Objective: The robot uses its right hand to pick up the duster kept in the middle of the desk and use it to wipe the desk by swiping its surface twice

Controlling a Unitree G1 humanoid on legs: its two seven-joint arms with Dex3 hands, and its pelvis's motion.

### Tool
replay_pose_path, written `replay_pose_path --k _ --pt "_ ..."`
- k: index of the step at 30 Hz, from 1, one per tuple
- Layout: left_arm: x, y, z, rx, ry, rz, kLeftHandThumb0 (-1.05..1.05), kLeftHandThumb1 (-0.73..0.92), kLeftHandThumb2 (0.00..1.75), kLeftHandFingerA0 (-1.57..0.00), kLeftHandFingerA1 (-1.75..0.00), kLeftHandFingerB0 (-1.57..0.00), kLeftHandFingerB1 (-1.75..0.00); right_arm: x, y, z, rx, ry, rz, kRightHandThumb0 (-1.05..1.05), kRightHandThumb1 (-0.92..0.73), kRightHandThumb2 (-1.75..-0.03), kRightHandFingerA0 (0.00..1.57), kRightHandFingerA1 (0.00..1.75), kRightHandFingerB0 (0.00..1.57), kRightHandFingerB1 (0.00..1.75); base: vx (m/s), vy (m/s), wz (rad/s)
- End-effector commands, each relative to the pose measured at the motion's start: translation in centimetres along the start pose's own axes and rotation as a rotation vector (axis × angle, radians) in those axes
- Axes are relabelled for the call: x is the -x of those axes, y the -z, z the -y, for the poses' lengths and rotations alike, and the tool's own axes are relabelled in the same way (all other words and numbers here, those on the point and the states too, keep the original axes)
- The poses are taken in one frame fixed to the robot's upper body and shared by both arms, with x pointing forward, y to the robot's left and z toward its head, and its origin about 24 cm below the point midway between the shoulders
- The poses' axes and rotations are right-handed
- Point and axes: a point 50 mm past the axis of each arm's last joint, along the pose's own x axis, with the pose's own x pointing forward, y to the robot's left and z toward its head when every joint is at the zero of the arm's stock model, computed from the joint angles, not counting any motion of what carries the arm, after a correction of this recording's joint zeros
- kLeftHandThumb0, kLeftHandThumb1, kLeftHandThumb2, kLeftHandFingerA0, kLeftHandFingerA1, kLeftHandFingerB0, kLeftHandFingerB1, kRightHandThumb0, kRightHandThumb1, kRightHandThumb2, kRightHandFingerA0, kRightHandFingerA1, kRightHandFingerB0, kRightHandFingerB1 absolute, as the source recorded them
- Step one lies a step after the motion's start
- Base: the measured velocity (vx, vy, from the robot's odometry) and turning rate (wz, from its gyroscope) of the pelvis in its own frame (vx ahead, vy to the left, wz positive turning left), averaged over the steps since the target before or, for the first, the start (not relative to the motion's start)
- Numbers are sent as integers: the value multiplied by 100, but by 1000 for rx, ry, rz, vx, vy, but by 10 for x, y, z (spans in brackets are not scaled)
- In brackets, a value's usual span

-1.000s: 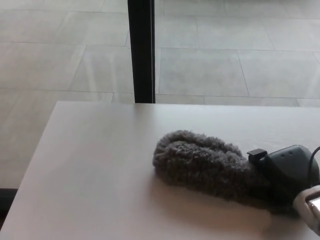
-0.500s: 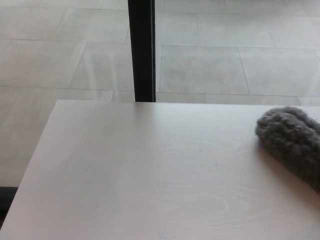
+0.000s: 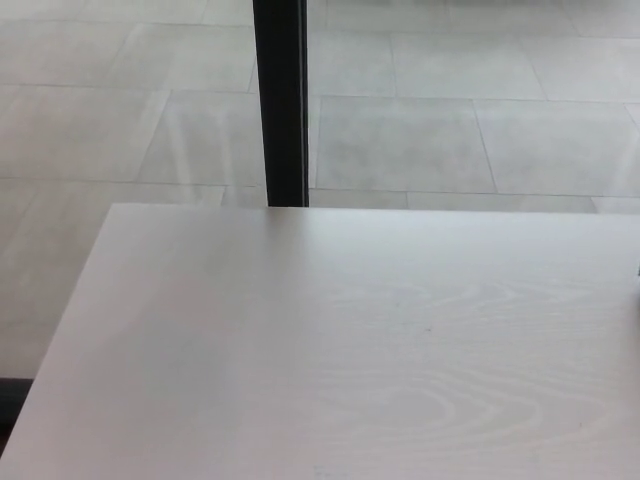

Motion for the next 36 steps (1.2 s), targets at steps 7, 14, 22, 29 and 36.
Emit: replay_pose_path --k 7,14,22,29,36 --pt "0 -11 -7 -22 -16 40 -87 -1 130 -88 -122 -84 -115 21 -107 -6 220 66 421 -40 -59 -57 89 168 78 84 0 0 0" --pt "-2 -18 -3 -35 -13 49 -102 1 142 -93 -119 -96 -123 51 -174 -2 142 105 603 -39 -46 -92 118 134 81 101 0 0 0" --pt "-2 -19 -4 -57 -11 46 -105 0 138 -94 -116 -89 -121 106 -211 -29 147 50 779 -39 -48 -95 119 134 80 88 0 0 0" --pt "-3 -22 -4 -59 -9 43 -82 -2 133 -95 -116 -83 -112 157 -218 -41 58 108 1020 -31 -64 -80 93 175 80 121 0 0 0" --pt "-2 -26 -6 -83 -10 58 -84 -1 135 -94 -116 -83 -113 182 -212 -34 -43 84 1149 -41 -45 -92 122 138 82 82 0 0 0"
